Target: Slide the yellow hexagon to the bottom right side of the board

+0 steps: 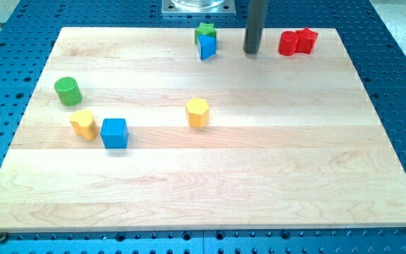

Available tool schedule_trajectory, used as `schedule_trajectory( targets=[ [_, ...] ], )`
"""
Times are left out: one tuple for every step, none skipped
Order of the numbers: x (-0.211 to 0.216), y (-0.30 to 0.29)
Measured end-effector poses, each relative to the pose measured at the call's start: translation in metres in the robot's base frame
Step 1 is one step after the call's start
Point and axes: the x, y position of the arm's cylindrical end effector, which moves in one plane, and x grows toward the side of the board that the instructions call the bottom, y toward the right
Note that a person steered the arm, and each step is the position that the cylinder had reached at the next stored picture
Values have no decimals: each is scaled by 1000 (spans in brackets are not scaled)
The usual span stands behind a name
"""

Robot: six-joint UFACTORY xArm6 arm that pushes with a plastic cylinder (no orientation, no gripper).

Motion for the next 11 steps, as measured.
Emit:
schedule_trajectory(
  targets=[
    [19, -38],
    [108, -38],
    [173, -8],
    [180, -57],
    [188, -82],
    [136, -125],
    [165, -171],
    [206, -109],
    [231, -17],
    [275, 67],
    [310, 129]
  ],
)
